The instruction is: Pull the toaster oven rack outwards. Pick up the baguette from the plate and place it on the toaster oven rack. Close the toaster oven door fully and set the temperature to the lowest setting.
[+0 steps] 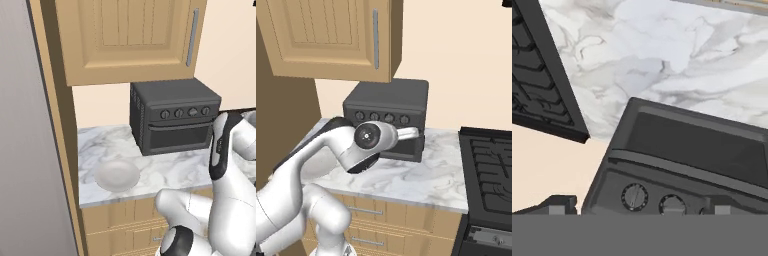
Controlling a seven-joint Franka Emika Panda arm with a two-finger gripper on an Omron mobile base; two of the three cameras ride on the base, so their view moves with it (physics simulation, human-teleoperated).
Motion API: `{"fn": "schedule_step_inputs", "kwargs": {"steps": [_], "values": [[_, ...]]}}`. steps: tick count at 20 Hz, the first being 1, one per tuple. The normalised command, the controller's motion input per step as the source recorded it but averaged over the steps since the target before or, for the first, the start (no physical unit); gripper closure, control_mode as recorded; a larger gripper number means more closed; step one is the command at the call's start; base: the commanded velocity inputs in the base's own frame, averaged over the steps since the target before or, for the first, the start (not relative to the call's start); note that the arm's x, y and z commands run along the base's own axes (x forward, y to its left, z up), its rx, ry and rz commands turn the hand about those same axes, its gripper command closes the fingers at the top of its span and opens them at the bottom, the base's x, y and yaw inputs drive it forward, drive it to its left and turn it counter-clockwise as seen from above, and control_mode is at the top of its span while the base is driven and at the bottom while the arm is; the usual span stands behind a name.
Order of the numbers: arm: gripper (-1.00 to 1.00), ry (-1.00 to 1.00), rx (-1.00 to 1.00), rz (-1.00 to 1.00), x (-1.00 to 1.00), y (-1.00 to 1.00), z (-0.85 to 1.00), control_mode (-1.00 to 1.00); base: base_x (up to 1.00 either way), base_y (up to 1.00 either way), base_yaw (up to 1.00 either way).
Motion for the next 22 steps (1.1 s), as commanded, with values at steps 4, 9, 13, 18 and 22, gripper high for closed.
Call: {"fn": "schedule_step_inputs", "kwargs": {"steps": [4,9,13,18,22], "values": [[-1.00,0.00,-0.15,0.17,-0.01,0.62,0.04,-1.00,0.00,0.00,0.00],[-1.00,0.00,-0.15,0.05,-0.04,0.13,0.00,-1.00,0.00,0.00,0.00],[-1.00,0.00,-0.14,0.11,0.00,0.02,0.00,-1.00,0.00,0.00,0.00],[-1.00,0.00,-0.13,0.12,-0.02,0.00,0.02,-1.00,0.00,0.00,0.00],[-1.00,0.04,-0.24,0.13,-0.08,0.00,0.12,-1.00,0.00,0.00,0.00]]}}
